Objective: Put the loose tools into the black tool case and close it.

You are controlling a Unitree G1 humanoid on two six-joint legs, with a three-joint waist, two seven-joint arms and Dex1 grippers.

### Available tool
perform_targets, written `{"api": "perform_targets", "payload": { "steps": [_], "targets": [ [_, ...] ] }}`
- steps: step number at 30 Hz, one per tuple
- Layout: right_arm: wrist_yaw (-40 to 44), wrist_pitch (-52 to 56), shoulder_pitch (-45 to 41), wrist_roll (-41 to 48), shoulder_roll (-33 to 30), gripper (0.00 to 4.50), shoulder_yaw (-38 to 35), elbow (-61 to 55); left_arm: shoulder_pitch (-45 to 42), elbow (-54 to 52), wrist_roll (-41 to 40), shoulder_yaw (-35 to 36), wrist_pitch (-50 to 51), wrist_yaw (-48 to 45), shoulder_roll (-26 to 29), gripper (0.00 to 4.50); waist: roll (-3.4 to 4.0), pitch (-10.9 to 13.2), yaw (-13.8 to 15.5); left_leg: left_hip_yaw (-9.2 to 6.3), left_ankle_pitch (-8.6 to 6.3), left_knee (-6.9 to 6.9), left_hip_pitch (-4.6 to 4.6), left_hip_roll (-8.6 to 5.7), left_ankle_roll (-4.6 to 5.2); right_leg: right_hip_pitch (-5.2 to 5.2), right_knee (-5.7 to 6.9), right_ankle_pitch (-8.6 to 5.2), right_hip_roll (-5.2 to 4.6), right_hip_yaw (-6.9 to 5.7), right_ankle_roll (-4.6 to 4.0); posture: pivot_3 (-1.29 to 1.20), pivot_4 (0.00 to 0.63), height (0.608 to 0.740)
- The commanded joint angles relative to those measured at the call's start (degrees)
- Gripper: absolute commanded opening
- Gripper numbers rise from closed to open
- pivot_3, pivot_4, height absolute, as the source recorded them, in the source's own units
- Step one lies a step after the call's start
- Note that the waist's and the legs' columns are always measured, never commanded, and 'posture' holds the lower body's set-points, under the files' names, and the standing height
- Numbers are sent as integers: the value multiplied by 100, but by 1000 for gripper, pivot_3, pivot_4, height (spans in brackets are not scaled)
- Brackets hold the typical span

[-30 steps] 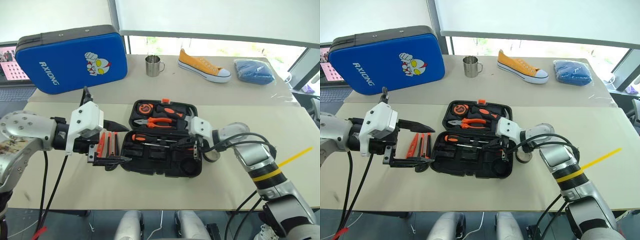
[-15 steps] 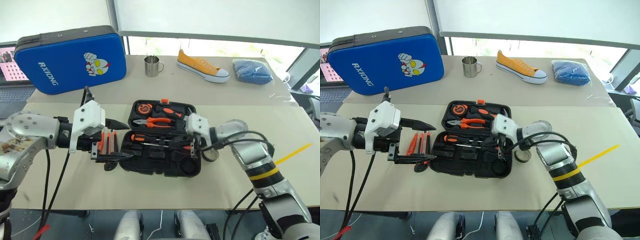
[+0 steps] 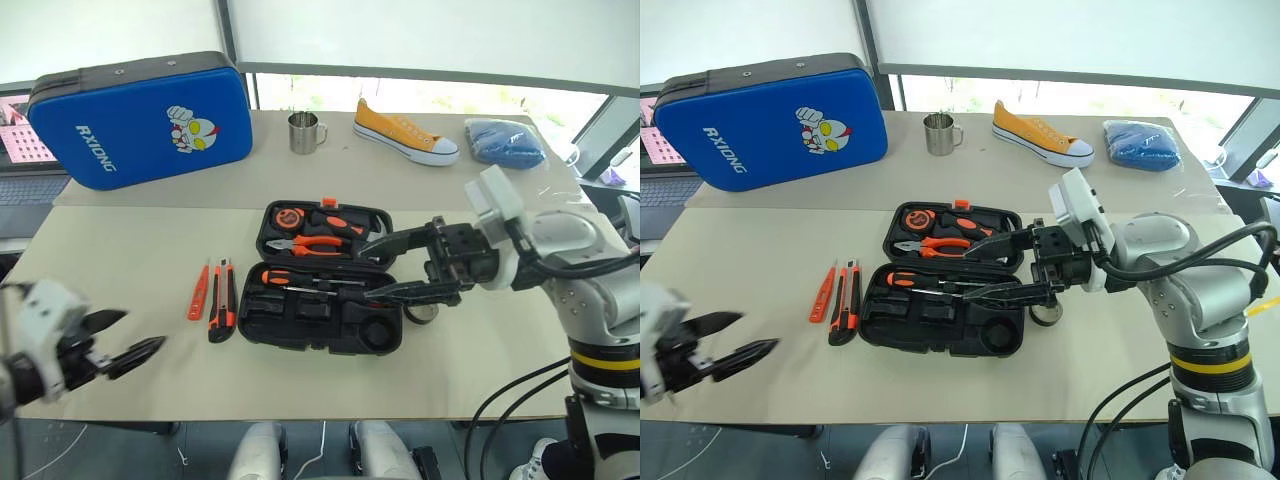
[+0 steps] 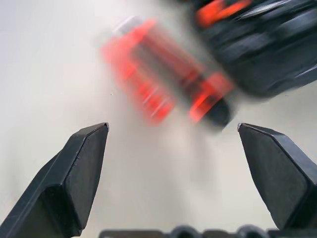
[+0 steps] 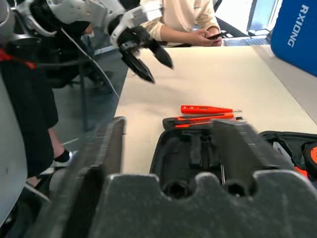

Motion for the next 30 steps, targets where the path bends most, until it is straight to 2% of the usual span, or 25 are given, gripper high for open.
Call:
{"api": "perform_targets", "payload": {
  "steps": [1, 4, 6, 9, 12, 14, 17, 20, 25, 30],
  "targets": [
    [90, -249, -14, 27, -101, 4468, -12, -74, 285, -237, 269, 97, -159, 126, -24, 4500, -2, 0, 29, 1, 0, 0, 2, -2, 0, 2, -1, 0, -1, 0, 0, 0, 150, 739],
    [85, -398, 57, -82, -116, 4468, 72, -99, 173, -329, 256, -136, 197, 194, 338, 4500, -13, -7, 49, 1, 2, 1, 0, -3, -4, 1, -1, 0, -2, -1, 0, 0, 150, 739],
    [16, -428, 101, -70, -109, 4468, 75, -156, -247, -315, 51, -313, 814, 367, 715, 4500, -15, -8, 55, 0, 3, 1, -1, -3, -5, 0, -1, 0, -2, -2, 0, 0, 150, 739],
    [-241, -395, 231, 9, -38, 4468, -5, -319, -2011, 20, -530, -1020, 2701, 837, 1403, 4500, -21, -5, 128, -7, 6, 3, -3, -8, -10, 3, 9, -1, -2, -9, 2, 0, 150, 739],
    [-414, -438, 492, 21, -25, 4468, -26, -600, -3755, 528, -779, -2030, 3860, 1087, 1559, 4500, -21, -8, 69, -5, 11, -3, 0, -5, -18, -1, 4, 7, 5, -8, -1, 0, 150, 739],
    [-527, -437, 615, 44, -16, 4468, -31, -736, -4362, 920, -924, -2480, 4021, 1288, 1577, 4500, -26, -6, 32, -6, 11, -4, -9, -13, -18, -8, 2, 7, 10, -7, 1, 0, 150, 739],
    [-842, -425, 911, 81, 47, 4468, -77, -1056, -5425, 2059, -689, -3679, 4021, 1759, 1621, 4500, -28, -5, -19, -5, 9, -7, -13, -13, -20, -19, 13, 7, 10, -4, -1, 0, 150, 739],
    [-1146, -373, 1095, 193, 109, 4468, -162, -1257, -6356, 2937, -725, -4377, 4021, 1972, 1381, 4500, -30, -4, -11, -8, 10, -8, -16, -12, -21, -23, 12, 10, 17, -5, -6, 0, 150, 739],
    [-1480, -414, 1318, 192, 162, 4468, -88, -1465, -7019, 3614, -668, -5270, 4021, 1957, 1284, 4500, -33, -2, 5, -9, 11, -3, -25, -17, -22, -22, 4, 10, 11, -9, -3, 0, 150, 739],
    [-1796, -465, 1446, 194, 241, 4468, -114, -1540, -7515, 4114, -360, -5778, 4020, 1987, 941, 4500, -34, -2, 15, -10, 12, 4, -37, -18, -24, -27, 6, 10, 14, -12, -3, 0, 150, 739]
  ]
}}
